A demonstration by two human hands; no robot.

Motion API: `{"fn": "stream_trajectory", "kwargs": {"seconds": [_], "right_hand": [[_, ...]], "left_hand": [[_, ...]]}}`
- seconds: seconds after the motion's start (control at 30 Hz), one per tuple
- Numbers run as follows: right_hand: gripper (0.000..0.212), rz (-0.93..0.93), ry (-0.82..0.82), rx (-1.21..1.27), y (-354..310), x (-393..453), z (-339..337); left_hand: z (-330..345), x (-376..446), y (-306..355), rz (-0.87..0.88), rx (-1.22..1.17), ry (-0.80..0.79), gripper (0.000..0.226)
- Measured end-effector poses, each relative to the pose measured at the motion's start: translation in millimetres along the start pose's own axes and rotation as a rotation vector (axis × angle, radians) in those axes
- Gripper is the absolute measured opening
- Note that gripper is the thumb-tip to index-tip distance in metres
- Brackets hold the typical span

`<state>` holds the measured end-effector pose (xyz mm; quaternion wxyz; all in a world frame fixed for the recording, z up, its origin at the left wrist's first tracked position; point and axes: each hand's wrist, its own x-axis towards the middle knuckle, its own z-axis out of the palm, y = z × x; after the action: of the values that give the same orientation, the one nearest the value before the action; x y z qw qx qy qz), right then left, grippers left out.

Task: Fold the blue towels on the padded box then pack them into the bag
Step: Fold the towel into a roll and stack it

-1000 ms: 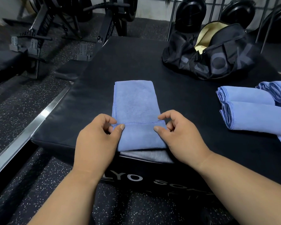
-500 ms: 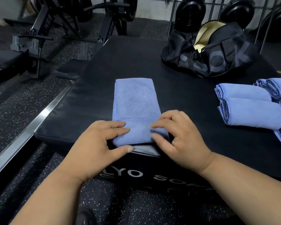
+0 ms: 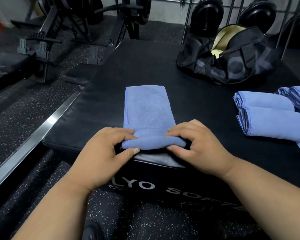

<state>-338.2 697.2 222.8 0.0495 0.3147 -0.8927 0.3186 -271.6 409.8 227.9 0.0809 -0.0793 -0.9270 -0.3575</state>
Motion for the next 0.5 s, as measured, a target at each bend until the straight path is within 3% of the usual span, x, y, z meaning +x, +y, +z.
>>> {"fn": "stream_trajectory", "kwargs": {"seconds": [0.1,0.23,0.37,0.5], "right_hand": [[0.012,0.046,-0.008,0.108,-4.0,-1.3,-10.3],[0.009,0.17,-0.067,0.376,-12.2,-4.0,-14.7],[0.011,0.373,0.108,0.579,-14.5,2.9,-4.1],[0.012,0.472,0.22,0.529,-9.1,12.5,6.5]], "left_hand": [[-6.2,-2.5,3.8,-0.055,-0.099,-0.022,0.019],[-9.6,-3.7,8.2,-0.12,-0.244,-0.058,0.034],[-4.2,3.5,13.1,-0.187,-0.309,0.092,0.029],[6.3,15.2,14.8,-0.301,-0.326,0.205,0.013]]}}
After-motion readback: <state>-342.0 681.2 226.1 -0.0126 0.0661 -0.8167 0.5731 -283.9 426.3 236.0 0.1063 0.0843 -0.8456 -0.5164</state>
